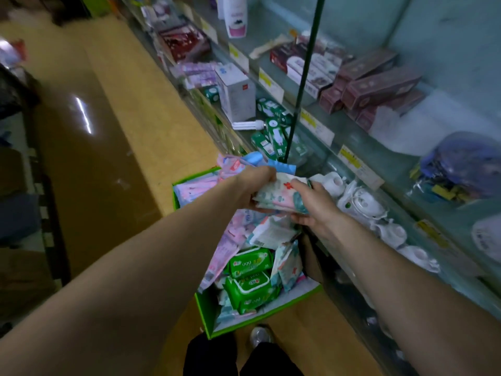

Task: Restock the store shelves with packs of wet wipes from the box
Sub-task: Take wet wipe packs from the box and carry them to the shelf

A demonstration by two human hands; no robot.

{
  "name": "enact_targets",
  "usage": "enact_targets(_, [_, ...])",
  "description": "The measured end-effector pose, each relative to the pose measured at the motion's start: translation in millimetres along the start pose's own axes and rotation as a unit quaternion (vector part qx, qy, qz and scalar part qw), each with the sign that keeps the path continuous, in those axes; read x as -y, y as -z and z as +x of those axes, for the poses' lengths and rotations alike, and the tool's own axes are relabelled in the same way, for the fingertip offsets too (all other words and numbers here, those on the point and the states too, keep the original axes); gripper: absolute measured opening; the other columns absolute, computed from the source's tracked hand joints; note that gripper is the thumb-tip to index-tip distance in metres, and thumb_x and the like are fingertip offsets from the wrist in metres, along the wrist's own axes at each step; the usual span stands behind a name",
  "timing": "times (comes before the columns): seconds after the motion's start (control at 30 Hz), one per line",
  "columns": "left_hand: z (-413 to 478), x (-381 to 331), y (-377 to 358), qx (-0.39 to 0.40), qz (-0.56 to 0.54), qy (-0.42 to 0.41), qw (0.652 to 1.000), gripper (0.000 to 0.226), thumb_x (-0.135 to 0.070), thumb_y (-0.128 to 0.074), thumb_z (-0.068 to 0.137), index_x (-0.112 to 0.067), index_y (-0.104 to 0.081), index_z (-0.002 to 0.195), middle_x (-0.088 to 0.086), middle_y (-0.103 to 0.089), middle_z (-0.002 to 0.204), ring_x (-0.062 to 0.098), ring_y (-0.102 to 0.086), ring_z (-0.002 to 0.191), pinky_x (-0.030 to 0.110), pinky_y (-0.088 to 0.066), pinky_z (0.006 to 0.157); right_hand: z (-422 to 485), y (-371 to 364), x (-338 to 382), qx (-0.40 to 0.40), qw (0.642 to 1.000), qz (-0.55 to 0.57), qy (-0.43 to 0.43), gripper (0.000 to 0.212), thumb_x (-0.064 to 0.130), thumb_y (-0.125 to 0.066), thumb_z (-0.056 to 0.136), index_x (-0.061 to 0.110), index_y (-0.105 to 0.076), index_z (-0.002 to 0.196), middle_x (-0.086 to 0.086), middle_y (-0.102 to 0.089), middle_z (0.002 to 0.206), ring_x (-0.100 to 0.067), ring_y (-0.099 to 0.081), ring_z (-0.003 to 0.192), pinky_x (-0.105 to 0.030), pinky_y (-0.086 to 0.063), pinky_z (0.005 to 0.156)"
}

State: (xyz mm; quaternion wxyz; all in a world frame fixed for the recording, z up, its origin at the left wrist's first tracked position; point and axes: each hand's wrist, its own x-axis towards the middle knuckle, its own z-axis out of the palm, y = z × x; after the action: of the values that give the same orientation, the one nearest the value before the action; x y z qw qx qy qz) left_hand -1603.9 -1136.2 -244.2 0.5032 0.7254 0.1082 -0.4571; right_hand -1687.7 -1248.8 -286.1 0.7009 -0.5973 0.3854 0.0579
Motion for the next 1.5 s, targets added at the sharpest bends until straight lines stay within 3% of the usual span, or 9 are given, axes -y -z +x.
enact_targets(0.1, [-18.6, -13.8, 21.9, -0.034, -0.026, -0.033, 0.999, 0.022, -0.031, -0.048, 0.097, -0.011, -0.055, 0.102, 0.01, -0.063, 0.084, 0.024, -0.063, 0.065, 0.039, -0.058, 0.049, -9.4, -18.7, 30.5, 0.018, 0.999, -0.028, 0.04, 0.027, 0.033, -0.055, 0.094, 0.018, -0.053, 0.116, -0.006, -0.066, 0.1, -0.019, -0.065, 0.077, -0.027, -0.052, 0.05])
enact_targets(0.3, [-68.2, -37.0, 66.6, -0.139, -0.059, -0.119, 0.981, 0.031, -0.026, -0.053, 0.095, -0.005, -0.053, 0.118, 0.015, -0.06, 0.091, 0.024, -0.061, 0.058, 0.036, -0.053, 0.04, -34.9, -65.5, 92.6, 0.059, 0.988, -0.089, 0.11, 0.027, 0.035, -0.048, 0.097, 0.016, -0.048, 0.116, -0.008, -0.061, 0.096, -0.019, -0.059, 0.066, -0.021, -0.046, 0.041])
enact_targets(0.53, [-153.7, -52.1, 143.5, -0.224, -0.068, -0.168, 0.958, 0.023, -0.032, -0.049, 0.099, -0.012, -0.054, 0.089, 0.006, -0.06, 0.07, 0.011, -0.055, 0.036, 0.023, -0.051, 0.039, -80.8, -140.4, 158.6, 0.149, 0.957, -0.162, 0.192, 0.035, 0.036, -0.045, 0.097, 0.009, -0.052, 0.117, -0.01, -0.064, 0.084, -0.018, -0.058, 0.056, -0.024, -0.041, 0.049])
enact_targets(0.7, [-223.3, -42.6, 209.1, -0.264, -0.125, -0.184, 0.938, 0.033, -0.039, -0.059, 0.093, -0.008, -0.057, 0.104, 0.009, -0.063, 0.07, 0.016, -0.06, 0.041, 0.025, -0.05, 0.04, -136.0, -209.0, 192.0, 0.214, 0.919, -0.213, 0.254, 0.032, 0.037, -0.038, 0.1, 0.011, -0.05, 0.114, -0.008, -0.062, 0.077, -0.014, -0.055, 0.043, -0.017, -0.036, 0.039])
enact_targets(0.97, [-341.9, 15.7, 304.3, -0.357, -0.19, -0.233, 0.884, 0.03, -0.031, -0.062, 0.093, -0.003, -0.059, 0.105, 0.006, -0.068, 0.061, 0.012, -0.063, 0.042, 0.021, -0.048, 0.038, -237.2, -328.7, 198.3, 0.293, 0.88, -0.239, 0.289, 0.039, 0.044, -0.039, 0.1, 0.011, -0.056, 0.111, -0.008, -0.067, 0.083, -0.017, -0.061, 0.055, -0.02, -0.04, 0.041])
enact_targets(1.13, [-422.0, 68.1, 364.0, -0.359, -0.242, -0.251, 0.865, 0.039, -0.03, -0.065, 0.091, -0.005, -0.058, 0.12, 0.013, -0.072, 0.104, 0.024, -0.07, 0.087, 0.038, -0.057, 0.079, -313.8, -404.2, 185.7, 0.363, 0.853, -0.224, 0.3, 0.047, 0.046, -0.047, 0.097, 0.004, -0.055, 0.116, -0.014, -0.062, 0.096, -0.021, -0.054, 0.063, -0.023, -0.038, 0.043])
enact_targets(1.3, [-506.4, 118.9, 405.0, -0.346, -0.255, -0.255, 0.866, 0.038, -0.028, -0.063, 0.09, -0.007, -0.056, 0.121, 0.012, -0.069, 0.097, 0.022, -0.068, 0.074, 0.032, -0.056, 0.059, -389.6, -464.4, 171.9, 0.412, 0.811, -0.231, 0.345, 0.044, 0.047, -0.046, 0.097, 0.007, -0.058, 0.11, -0.01, -0.065, 0.092, -0.021, -0.057, 0.067, -0.024, -0.043, 0.051])
enact_targets(1.43, [-560.9, 158.7, 428.5, -0.4, -0.259, -0.27, 0.837, 0.045, -0.028, -0.065, 0.089, -0.005, -0.054, 0.126, 0.015, -0.068, 0.111, 0.025, -0.067, 0.086, 0.038, -0.057, 0.077, -446.5, -503.9, 152.7, 0.454, 0.783, -0.219, 0.365, 0.039, 0.043, -0.047, 0.098, 0.006, -0.059, 0.102, -0.011, -0.066, 0.086, -0.023, -0.059, 0.068, -0.029, -0.045, 0.055])
enact_targets(1.5, [-585.0, 176.1, 438.4, -0.432, -0.261, -0.275, 0.818, 0.046, -0.027, -0.067, 0.088, -0.005, -0.055, 0.126, 0.014, -0.068, 0.112, 0.025, -0.067, 0.086, 0.039, -0.058, 0.076, -471.1, -524.7, 144.3, 0.473, 0.768, -0.215, 0.374, 0.042, 0.043, -0.048, 0.097, 0.004, -0.06, 0.103, -0.012, -0.065, 0.085, -0.025, -0.06, 0.066, -0.03, -0.047, 0.052])
